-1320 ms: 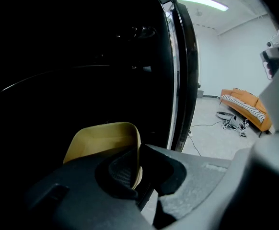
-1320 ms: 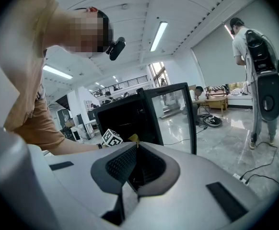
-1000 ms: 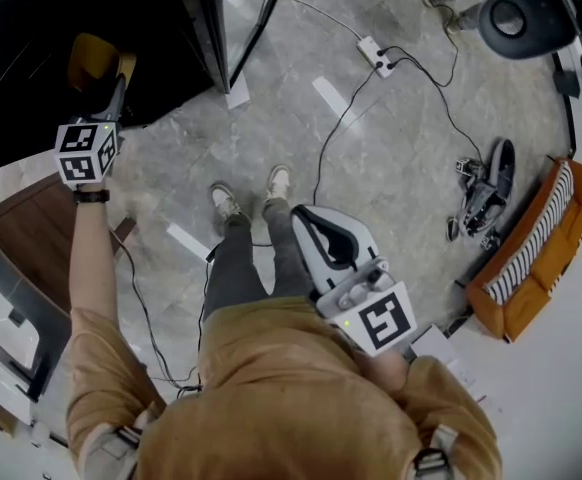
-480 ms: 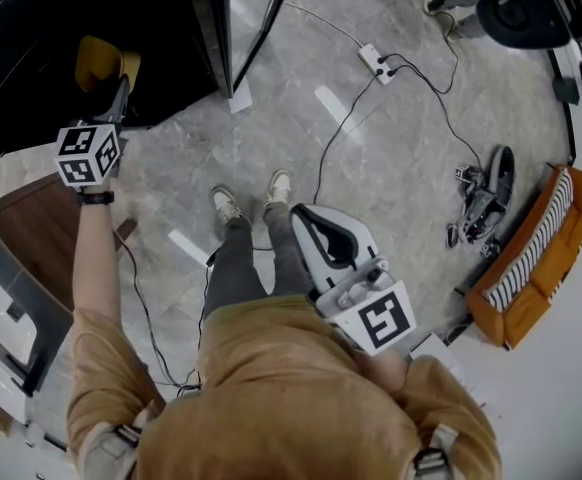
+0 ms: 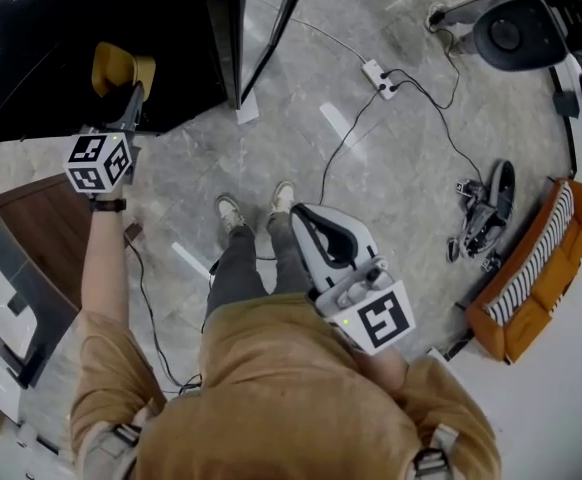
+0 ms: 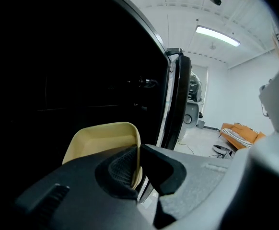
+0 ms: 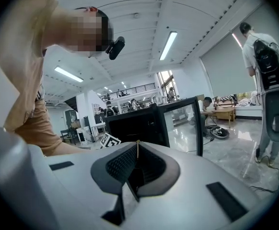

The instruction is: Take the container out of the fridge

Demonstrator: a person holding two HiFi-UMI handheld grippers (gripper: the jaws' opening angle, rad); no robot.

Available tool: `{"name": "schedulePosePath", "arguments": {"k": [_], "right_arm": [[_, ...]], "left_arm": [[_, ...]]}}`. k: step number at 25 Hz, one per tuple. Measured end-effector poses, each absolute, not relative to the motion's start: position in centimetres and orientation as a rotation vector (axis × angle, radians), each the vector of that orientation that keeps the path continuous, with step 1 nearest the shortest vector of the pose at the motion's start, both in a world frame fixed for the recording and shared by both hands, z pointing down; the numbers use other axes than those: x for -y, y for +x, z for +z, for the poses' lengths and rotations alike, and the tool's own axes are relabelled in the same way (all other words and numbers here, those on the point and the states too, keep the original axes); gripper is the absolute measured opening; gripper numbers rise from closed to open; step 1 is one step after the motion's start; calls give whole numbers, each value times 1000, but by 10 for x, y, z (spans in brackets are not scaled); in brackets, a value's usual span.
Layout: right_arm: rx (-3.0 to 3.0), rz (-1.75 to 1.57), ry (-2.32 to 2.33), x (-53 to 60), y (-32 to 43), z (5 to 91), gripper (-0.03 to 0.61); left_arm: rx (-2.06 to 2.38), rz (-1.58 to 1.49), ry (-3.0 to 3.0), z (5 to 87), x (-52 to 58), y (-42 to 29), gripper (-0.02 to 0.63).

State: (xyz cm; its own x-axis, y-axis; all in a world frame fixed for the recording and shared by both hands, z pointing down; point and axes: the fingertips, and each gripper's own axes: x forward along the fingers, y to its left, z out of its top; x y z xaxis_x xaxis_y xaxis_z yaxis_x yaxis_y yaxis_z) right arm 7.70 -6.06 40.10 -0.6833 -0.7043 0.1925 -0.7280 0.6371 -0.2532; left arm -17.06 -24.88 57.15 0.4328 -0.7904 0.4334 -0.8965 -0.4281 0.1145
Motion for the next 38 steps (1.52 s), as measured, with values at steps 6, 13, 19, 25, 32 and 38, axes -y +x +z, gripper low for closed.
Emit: {"name": "schedulePosePath", "arguments": {"k": [6, 13, 19, 25, 32, 38], "right_arm": [[2821, 442, 1183, 57, 72, 380, 5], [2877, 400, 1127, 58, 60, 361, 5], [2920, 360, 1095, 59, 61, 345, 5], [2968, 321, 1069, 61, 64, 325, 5], [3007, 281, 1035, 61, 66, 309, 5], [3031, 246, 1012, 59, 68, 295, 5]], "left_arm": [[1451, 400, 2356, 549, 230, -167, 23], [1440, 336, 2350, 529, 203, -162, 23], [1459, 283, 2350, 506, 189, -154, 23], [1480, 237, 2336, 486, 176, -147, 23], [1485, 206, 2337, 468, 160, -136, 23], [1499, 165, 2335, 450, 146, -129, 23]]}}
